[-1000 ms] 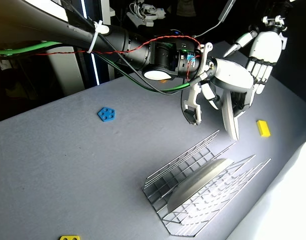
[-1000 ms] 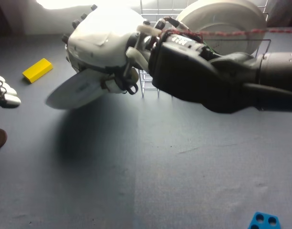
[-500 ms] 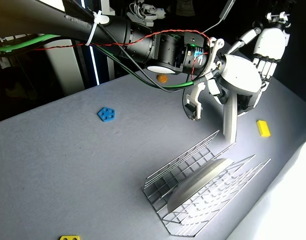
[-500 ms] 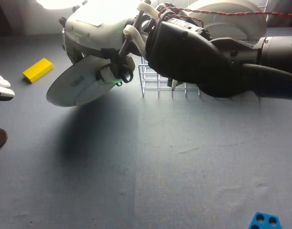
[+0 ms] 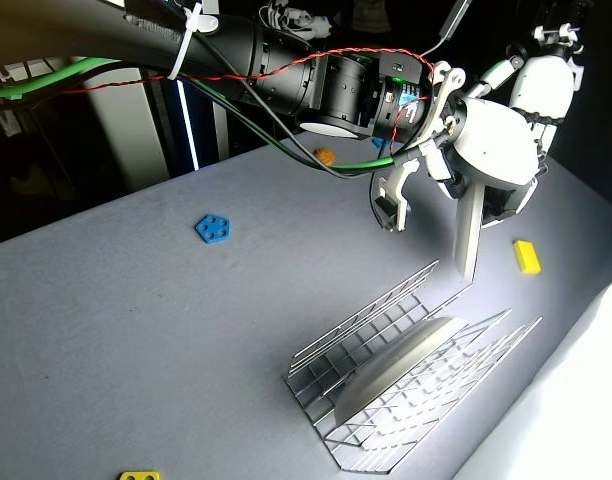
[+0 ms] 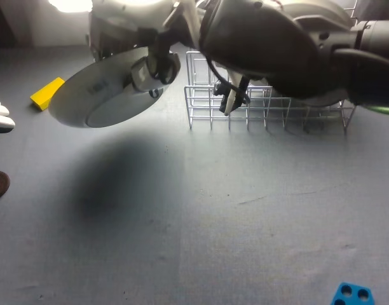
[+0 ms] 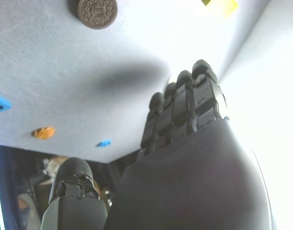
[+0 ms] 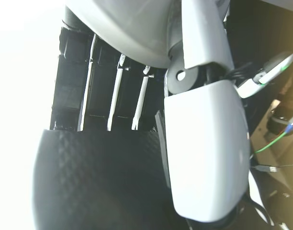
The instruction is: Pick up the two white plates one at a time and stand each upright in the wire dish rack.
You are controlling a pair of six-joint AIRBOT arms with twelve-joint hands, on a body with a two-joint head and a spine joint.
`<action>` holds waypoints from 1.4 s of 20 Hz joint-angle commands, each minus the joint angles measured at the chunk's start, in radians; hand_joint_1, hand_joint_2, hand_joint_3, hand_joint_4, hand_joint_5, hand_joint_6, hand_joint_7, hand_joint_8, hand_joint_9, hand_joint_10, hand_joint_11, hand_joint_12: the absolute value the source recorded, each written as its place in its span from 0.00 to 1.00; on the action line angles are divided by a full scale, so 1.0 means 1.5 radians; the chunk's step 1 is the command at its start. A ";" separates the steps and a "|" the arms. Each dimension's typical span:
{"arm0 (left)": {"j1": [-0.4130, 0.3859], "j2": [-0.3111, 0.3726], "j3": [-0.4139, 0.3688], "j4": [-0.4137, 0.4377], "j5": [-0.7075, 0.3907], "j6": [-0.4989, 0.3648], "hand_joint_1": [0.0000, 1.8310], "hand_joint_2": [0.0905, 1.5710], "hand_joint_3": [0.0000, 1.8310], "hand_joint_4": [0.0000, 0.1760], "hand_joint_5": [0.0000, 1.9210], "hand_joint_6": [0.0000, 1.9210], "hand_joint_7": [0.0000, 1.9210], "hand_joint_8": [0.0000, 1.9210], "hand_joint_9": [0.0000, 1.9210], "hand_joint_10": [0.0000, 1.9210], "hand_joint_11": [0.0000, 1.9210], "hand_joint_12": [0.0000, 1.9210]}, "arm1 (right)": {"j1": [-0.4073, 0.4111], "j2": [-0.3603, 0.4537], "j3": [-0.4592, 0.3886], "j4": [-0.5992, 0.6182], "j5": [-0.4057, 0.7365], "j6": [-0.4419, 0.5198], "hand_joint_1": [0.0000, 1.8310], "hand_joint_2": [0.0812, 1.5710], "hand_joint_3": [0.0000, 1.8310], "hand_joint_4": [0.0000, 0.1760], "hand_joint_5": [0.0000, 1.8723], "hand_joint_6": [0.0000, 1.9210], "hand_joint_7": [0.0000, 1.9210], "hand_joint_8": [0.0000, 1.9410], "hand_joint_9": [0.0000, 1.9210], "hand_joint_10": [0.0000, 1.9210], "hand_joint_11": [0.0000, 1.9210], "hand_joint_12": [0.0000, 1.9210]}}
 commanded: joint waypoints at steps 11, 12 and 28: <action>-0.010 0.002 0.024 -0.043 -0.014 0.004 0.00 0.66 0.00 0.00 0.02 0.00 0.01 0.00 0.00 0.00 0.00 0.00 | 0.047 0.022 0.002 0.190 0.072 -0.078 0.77 0.63 0.00 0.00 0.60 0.34 0.62 0.28 0.61 0.43 0.55 0.43; -0.010 0.002 0.024 -0.043 -0.014 0.004 0.00 0.66 0.00 0.00 0.02 0.00 0.00 0.00 0.00 0.00 0.00 0.00 | 0.047 0.024 0.002 0.194 0.072 -0.080 0.76 0.63 0.00 0.00 0.60 0.35 0.61 0.31 0.60 0.45 0.54 0.44; -0.018 0.001 0.020 -0.040 -0.014 0.004 0.00 0.66 0.00 0.00 0.02 0.00 0.00 0.00 0.00 0.00 0.00 0.00 | 0.046 0.058 -0.002 0.392 0.083 -0.172 0.76 0.64 0.00 0.00 0.56 0.40 0.58 0.36 0.60 0.44 0.55 0.42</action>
